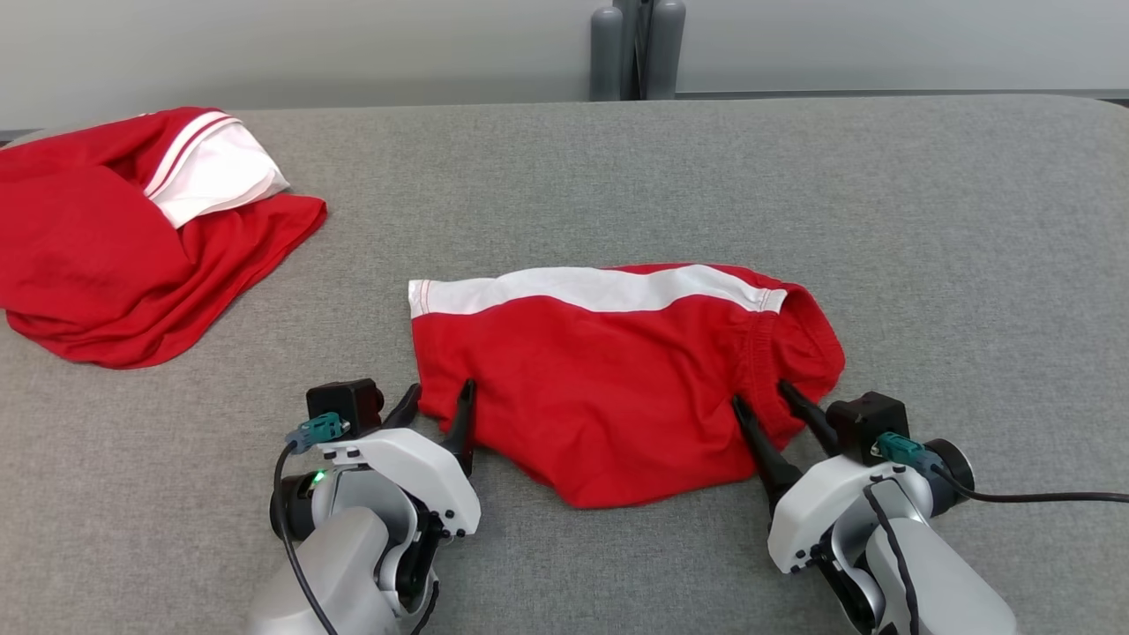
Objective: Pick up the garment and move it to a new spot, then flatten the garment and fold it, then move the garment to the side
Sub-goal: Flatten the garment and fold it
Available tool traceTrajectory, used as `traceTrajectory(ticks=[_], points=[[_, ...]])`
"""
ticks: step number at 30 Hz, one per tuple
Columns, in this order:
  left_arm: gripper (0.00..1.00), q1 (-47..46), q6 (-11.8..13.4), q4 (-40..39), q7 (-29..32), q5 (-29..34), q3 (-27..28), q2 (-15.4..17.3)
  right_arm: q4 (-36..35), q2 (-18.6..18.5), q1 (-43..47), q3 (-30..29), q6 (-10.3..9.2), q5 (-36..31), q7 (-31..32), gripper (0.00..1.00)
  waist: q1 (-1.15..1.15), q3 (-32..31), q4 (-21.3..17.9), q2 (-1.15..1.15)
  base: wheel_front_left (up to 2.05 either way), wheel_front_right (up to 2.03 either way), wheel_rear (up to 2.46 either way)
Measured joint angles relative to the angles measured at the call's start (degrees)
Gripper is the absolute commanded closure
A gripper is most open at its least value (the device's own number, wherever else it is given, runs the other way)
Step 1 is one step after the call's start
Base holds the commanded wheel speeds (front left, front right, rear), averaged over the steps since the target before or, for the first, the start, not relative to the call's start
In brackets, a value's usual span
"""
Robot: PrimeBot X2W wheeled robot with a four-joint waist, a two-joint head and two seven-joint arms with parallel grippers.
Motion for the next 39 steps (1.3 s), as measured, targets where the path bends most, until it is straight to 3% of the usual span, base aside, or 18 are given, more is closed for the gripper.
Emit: traceTrajectory(ticks=[1, 2, 3, 5, 6, 7, 8, 12, 18, 24, 30, 36, 37, 38, 39], points=[[0.65, -0.27, -0.34, 0.29, 0.13, -0.04, -0.22, -0.14, 0.38, 0.01, -0.24, 0.44, 0.00, 0.38, -0.08, 0.36, 0.00, 0.03, -0.17, 0.00, 0.00, 0.00, 0.00], [0.79, -0.43, -0.65, 0.53, 0.24, -0.08, -0.44, -0.24, 0.77, 0.01, -0.50, 0.82, 0.00, 0.66, -0.19, 0.36, 0.00, 0.02, -0.32, 0.00, 0.00, 0.00, 0.00], [1.00, -0.47, -1.04, 0.77, 0.47, -0.24, -0.64, -0.30, 0.99, 0.03, -0.72, 1.12, 0.00, 1.03, -0.40, 0.62, 0.00, -0.01, -0.45, 0.00, 0.00, 0.00, 0.00], [1.00, -0.47, -1.55, 1.07, 0.44, -0.60, -0.86, -0.45, 1.29, 0.04, -0.78, 1.08, 0.00, 1.63, -0.62, 0.65, 0.00, -0.15, -0.61, 0.00, 0.00, 0.00, 0.00], [1.00, -0.47, -1.66, 1.09, 0.30, -0.64, -0.90, -0.48, 1.38, 0.03, -0.77, 1.01, 0.00, 1.93, -0.78, 0.91, 0.00, -0.25, -0.63, 0.00, 0.00, 0.00, 0.00], [1.00, -0.46, -1.98, 1.10, 0.10, -0.74, -0.94, -0.49, 1.33, 0.03, -0.76, 0.87, 0.00, 2.24, -0.98, 0.99, 0.00, -0.36, -0.62, 0.00, 0.00, 0.00, 0.00], [1.00, -0.44, -2.11, 1.08, -0.11, -0.80, -0.99, -0.48, 1.09, 0.03, -0.67, 0.66, 0.00, 2.75, -1.02, 1.00, 0.00, -0.50, -0.60, 0.00, 0.00, 0.00, 0.00], [1.00, 0.42, -3.02, -0.53, -1.65, -0.97, -0.23, 0.00, -1.86, -0.58, 0.95, -0.21, 0.00, 4.61, -1.26, 1.00, 0.00, -1.17, -0.40, 0.00, 0.00, 0.00, 0.00], [1.00, 6.02, -3.50, -7.40, -2.94, -0.70, 1.27, 2.64, -12.48, -3.37, 7.38, -2.74, 0.00, 3.56, -1.37, 1.00, 0.00, -2.32, -0.17, 0.00, 0.00, 0.00, 0.00], [1.00, 13.49, -1.33, -17.44, -3.15, 0.62, 2.55, 4.74, -20.67, -5.00, 16.16, -4.71, 0.01, 2.55, -1.46, 1.00, 0.00, -3.16, 0.30, 0.00, 0.00, 0.00, 0.00], [1.00, 20.02, 1.44, -25.05, -3.16, 1.34, 2.50, 5.30, -20.96, -6.66, 20.38, -3.31, 0.01, 3.41, -1.47, 1.00, 0.00, -3.64, -0.06, 0.00, 0.00, 0.00, 0.00], [1.00, 23.91, 3.19, -26.71, -2.56, 1.57, 1.57, 6.36, -18.91, -7.25, 20.75, -1.97, 0.01, 4.12, -1.48, 1.00, 0.00, -4.22, -0.77, 0.00, 0.00, 0.00, 0.00], [1.00, 24.15, 3.53, -26.81, -2.45, 1.56, 1.57, 6.43, -18.75, -7.36, 20.77, -1.81, 0.01, 4.04, -1.48, 0.95, 0.00, -4.32, -0.89, 0.00, 0.00, 0.00, 0.00], [1.00, 24.36, 3.58, -26.95, -2.45, 1.57, 1.57, 6.45, -18.71, -7.38, 20.77, -1.82, 0.01, 3.97, -1.48, 0.72, 0.00, -4.43, -1.01, 0.00, 0.00, 0.00, 0.00], [0.67, 24.41, 3.66, -27.09, -2.46, 1.57, 1.59, 6.50, -18.70, -7.38, 20.77, -1.79, 0.01, 3.97, -1.48, 0.61, 0.00, -4.55, -1.14, 0.00, 0.00, 0.00, 0.00]])
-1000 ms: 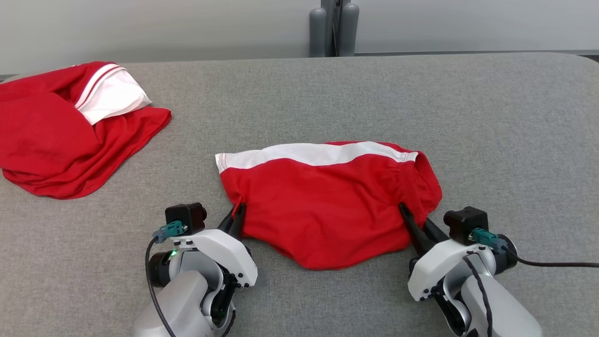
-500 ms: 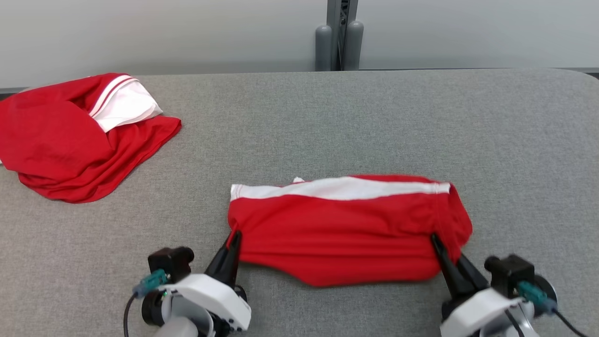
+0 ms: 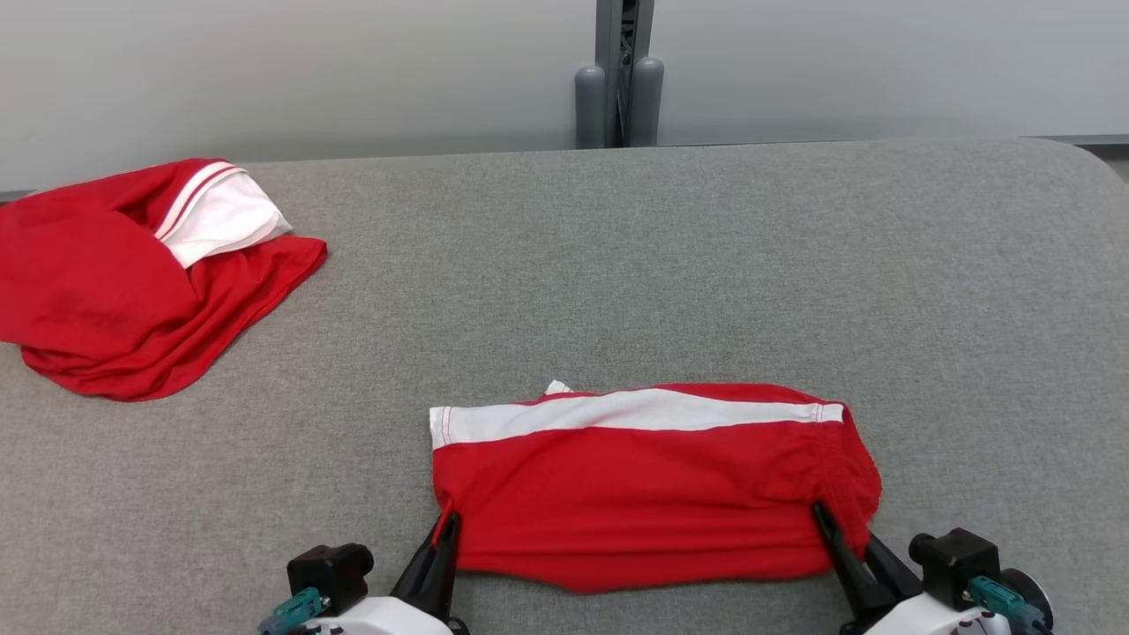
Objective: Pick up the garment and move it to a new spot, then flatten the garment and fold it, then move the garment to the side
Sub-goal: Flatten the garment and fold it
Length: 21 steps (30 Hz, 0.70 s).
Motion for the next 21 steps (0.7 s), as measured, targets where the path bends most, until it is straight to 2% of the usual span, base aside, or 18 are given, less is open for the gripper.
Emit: traceTrajectory(ticks=[1, 2, 11, 21], points=[[0.40, 0.00, 0.19, -0.24, 0.00, 0.00, 0.09, 0.08, -0.02, 0.00, 0.03, 0.04, 0.00, 0.01, 0.00, 0.11, 0.00, -0.13, -0.14, 0.00, 0.00, 0.00, 0.00], [0.00, 0.00, 0.19, -0.24, 0.00, 0.00, 0.09, 0.08, -0.02, 0.00, 0.03, 0.04, 0.00, 0.01, 0.00, 0.00, 0.00, -0.13, -0.14, 0.00, 0.00, 0.00, 0.00], [0.00, 0.15, 1.03, -3.89, -0.44, 1.23, 1.56, 1.86, -2.23, -1.26, 1.95, -1.69, -0.01, 0.51, -0.01, 0.00, 0.00, -1.60, -1.72, 0.00, 0.00, 0.00, 0.00], [0.00, 0.76, 3.09, -8.22, -0.54, 3.59, 3.07, 4.36, -6.64, -2.11, 3.42, -5.73, -0.01, 0.71, -0.01, 0.00, 0.00, -3.83, -3.51, 0.00, 0.00, 0.00, 0.00]])
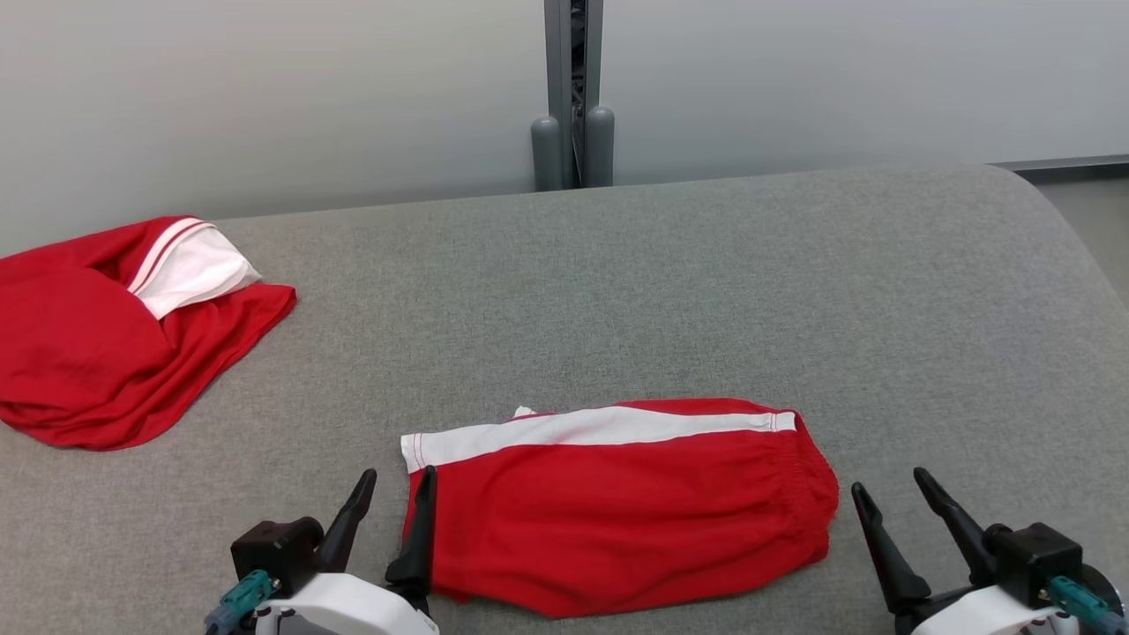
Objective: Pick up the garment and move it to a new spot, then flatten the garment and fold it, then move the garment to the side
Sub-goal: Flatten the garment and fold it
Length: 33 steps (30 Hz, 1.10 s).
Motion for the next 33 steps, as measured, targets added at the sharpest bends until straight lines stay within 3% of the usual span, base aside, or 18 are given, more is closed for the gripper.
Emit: traceTrajectory(ticks=[17, 33], points=[[0.00, 6.19, 6.05, -8.82, -0.15, 1.40, 3.37, 3.64, -9.55, 3.35, 1.06, -7.14, 0.00, -3.63, 5.14, 0.00, 0.00, -4.28, 0.94, 0.00, 0.00, 0.00, 0.00], [0.00, 7.93, 7.66, -11.55, 0.57, 1.29, 4.07, 5.03, -11.90, 4.60, 1.35, -6.43, 0.00, -4.43, 9.34, 0.00, 0.00, -4.20, 2.18, 0.00, 0.00, 0.00, 0.00]])
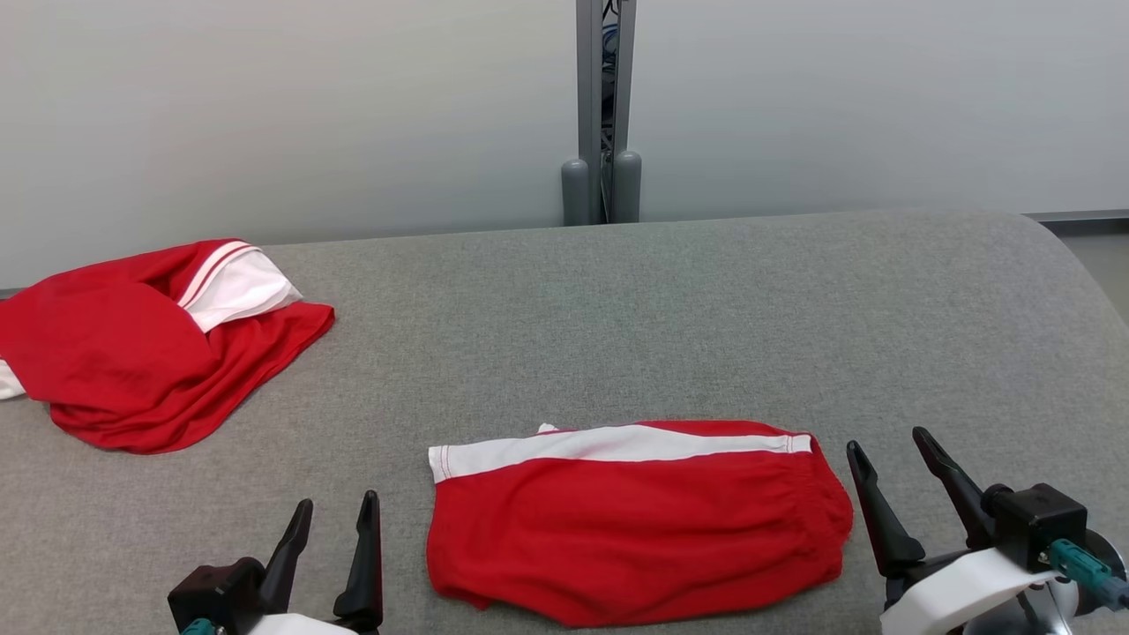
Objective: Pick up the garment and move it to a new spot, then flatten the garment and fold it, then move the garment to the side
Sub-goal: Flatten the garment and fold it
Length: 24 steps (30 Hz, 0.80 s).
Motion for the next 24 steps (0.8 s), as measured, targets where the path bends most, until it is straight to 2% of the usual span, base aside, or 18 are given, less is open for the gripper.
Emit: traceTrajectory(ticks=[5, 10, 24], points=[[0.00, -0.23, 0.00, 0.05, 0.00, -0.01, -0.11, -0.08, 1.59, 0.00, -0.84, 0.13, 0.00, 0.73, 0.25, 0.00, 0.00, 0.33, -0.14, 0.00, 0.00, 0.00, 0.00], [0.00, -0.68, 0.26, 0.03, 0.25, 0.11, -0.46, 0.00, 4.46, 0.47, -2.82, -0.91, 0.00, 4.12, 3.75, 0.00, 0.00, 1.02, -0.16, 0.00, 0.00, 0.00, 0.00], [0.00, -4.72, -0.34, 0.62, 1.07, 1.40, -2.61, -0.80, 12.55, -1.85, -12.51, -1.13, 0.00, 22.65, 23.03, 0.00, 0.00, 5.13, 2.68, 0.00, 0.00, 0.00, 0.00]])
